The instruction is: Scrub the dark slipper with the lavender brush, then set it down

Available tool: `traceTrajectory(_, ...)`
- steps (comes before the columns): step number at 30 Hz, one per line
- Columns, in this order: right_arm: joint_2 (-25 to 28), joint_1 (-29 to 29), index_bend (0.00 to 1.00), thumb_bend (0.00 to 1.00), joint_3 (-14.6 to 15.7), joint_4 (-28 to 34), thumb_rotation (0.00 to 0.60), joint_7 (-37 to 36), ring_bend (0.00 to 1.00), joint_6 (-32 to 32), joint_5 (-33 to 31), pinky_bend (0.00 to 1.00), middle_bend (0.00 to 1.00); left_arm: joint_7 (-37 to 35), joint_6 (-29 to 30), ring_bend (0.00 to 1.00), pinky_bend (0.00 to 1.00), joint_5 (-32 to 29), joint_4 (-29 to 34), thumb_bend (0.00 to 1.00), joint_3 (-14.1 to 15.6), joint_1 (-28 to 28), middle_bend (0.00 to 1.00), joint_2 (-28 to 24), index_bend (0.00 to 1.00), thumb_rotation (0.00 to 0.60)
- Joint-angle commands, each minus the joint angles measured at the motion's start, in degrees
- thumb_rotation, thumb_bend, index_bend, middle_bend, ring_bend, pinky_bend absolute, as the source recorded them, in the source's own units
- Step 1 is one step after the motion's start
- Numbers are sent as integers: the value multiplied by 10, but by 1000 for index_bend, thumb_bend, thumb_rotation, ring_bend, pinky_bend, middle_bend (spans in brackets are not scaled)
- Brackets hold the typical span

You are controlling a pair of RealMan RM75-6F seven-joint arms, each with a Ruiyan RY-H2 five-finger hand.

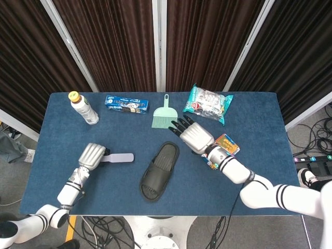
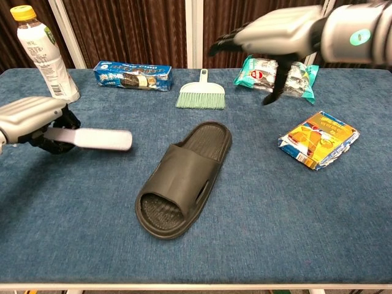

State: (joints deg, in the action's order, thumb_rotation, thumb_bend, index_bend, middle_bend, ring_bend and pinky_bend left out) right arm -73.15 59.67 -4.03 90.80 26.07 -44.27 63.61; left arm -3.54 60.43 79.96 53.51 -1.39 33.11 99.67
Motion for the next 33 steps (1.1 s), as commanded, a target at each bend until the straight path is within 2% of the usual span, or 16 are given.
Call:
traceTrajectory(1, 39, -33, 0, 44, 10, 24, 600, -30, 0, -21, 16, 0, 0, 52, -39, 481, 929, -27, 31, 330, -7, 3, 566, -13, 482, 600)
traceTrajectory(3, 54, -49, 0, 49, 16, 30, 600, -45, 0, -30, 26, 0, 0, 67, -47, 330, 720, -37, 59, 226, -10, 1, 417, -25, 313, 600)
traceTrajectory(5, 70, -65, 0, 53, 24, 35, 600, -56, 0, -39, 38, 0, 0, 72, -33, 191, 489, -41, 91, 164, -17, -6, 284, -41, 183, 600)
traceTrajectory(8, 95, -92, 0, 60, 34, 46, 600, -73, 0, -62, 57, 0, 0, 64, -8, 106, 329, -38, 138, 129, -20, -21, 204, -77, 125, 600)
traceTrajectory(12, 139, -139, 0, 82, 50, 62, 600, -101, 0, -103, 80, 0, 0, 40, 17, 95, 302, -36, 214, 124, -13, -50, 196, -159, 117, 600)
traceTrajectory(15, 163, -192, 0, 97, 60, 65, 600, -134, 0, -164, 100, 0, 0, 28, 81, 96, 295, -30, 241, 123, -9, -93, 196, -204, 122, 600)
traceTrajectory(17, 166, -239, 0, 111, 67, 52, 600, -161, 0, -228, 122, 10, 0, 31, 130, 96, 295, -31, 246, 123, -6, -126, 200, -224, 134, 600)
traceTrajectory(20, 157, -306, 0, 124, 77, 25, 600, -202, 0, -314, 150, 106, 14, 60, 197, 96, 291, -32, 248, 122, 0, -171, 212, -244, 148, 600)
traceTrajectory(25, 126, -407, 0, 122, 85, -9, 600, -259, 0, -429, 162, 127, 21, 98, 285, 96, 271, -22, 276, 119, 20, -240, 213, -265, 159, 600)
traceTrajectory(28, 112, -448, 0, 123, 90, -26, 600, -284, 0, -461, 168, 110, 17, 102, 314, 96, 262, -18, 309, 117, 32, -272, 213, -276, 167, 600)
traceTrajectory(33, 98, -482, 0, 123, 94, -47, 600, -297, 0, -489, 196, 97, 17, 122, 336, 96, 256, -7, 343, 117, 40, -298, 213, -280, 173, 600)
